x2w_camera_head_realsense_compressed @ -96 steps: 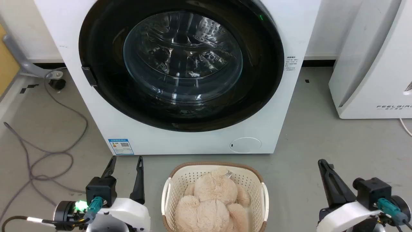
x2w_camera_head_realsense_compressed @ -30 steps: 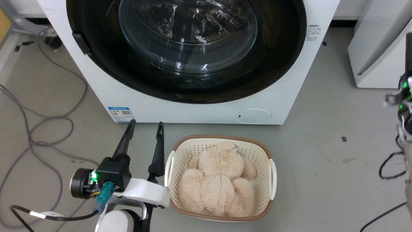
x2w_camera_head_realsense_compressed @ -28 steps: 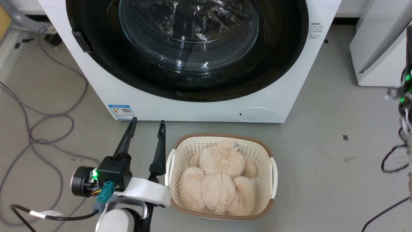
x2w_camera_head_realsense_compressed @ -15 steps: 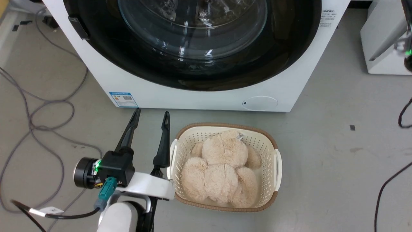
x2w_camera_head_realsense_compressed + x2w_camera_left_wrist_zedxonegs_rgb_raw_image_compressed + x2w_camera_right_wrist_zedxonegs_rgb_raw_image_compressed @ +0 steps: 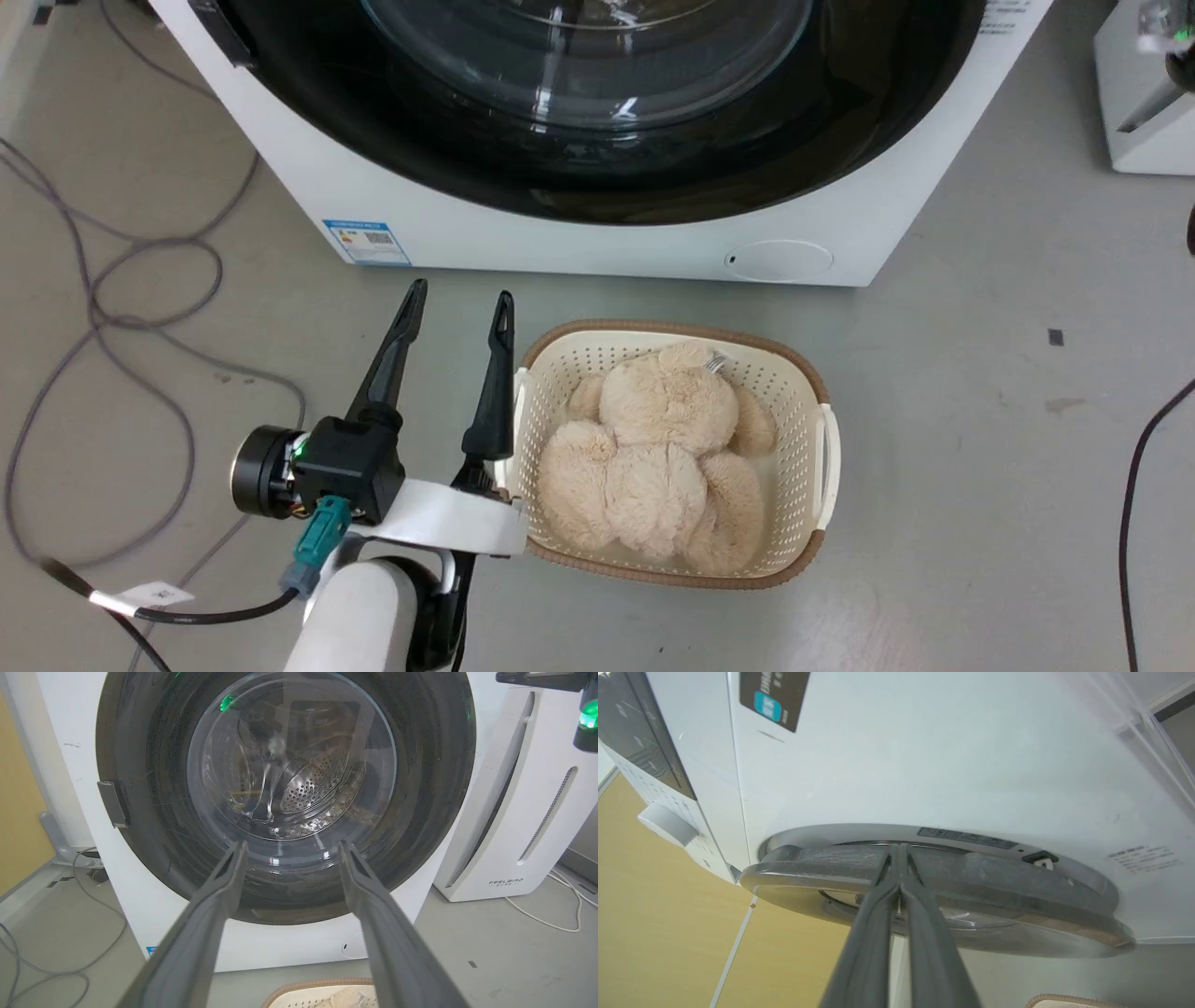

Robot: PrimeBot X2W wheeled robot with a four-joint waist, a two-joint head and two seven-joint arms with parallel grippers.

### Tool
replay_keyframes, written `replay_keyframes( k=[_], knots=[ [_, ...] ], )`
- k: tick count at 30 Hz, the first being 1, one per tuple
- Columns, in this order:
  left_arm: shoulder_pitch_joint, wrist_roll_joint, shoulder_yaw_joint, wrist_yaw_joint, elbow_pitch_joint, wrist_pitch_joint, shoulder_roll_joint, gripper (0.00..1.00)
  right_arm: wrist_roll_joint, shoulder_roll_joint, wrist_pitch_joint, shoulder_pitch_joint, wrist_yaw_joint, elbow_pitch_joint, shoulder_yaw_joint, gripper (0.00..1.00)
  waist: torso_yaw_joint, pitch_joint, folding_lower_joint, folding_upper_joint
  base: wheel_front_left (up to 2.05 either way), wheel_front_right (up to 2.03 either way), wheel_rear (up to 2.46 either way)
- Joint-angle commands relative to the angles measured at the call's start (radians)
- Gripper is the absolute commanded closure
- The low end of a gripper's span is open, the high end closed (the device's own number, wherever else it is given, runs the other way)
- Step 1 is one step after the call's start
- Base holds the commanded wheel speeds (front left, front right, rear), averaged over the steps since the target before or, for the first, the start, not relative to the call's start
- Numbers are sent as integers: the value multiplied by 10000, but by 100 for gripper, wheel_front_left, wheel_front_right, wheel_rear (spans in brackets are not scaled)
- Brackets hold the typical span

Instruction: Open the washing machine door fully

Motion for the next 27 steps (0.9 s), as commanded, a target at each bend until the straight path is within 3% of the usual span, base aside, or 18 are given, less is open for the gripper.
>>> replay_keyframes(
  k=[1, 18, 27],
  knots=[
    [-184, -49, -36, 71, -2, -99, 12, 0, 317, 50, 171, -445, 9, 251, 174, 100, 61, 86, -1, 0, 0, 0, 0],
    [-735, -336, -429, 318, -34, -450, 12, 0, 1838, 196, 2157, -3015, 10, 2139, 2226, 100, 377, 900, -1, 0, 0, 0, 0],
    [-705, -336, -401, 316, 63, -450, 12, 0, 1687, 344, 3252, -2668, 10, 2162, 2593, 100, 363, 809, -1, 0, 0, 0, 0]
  ],
)
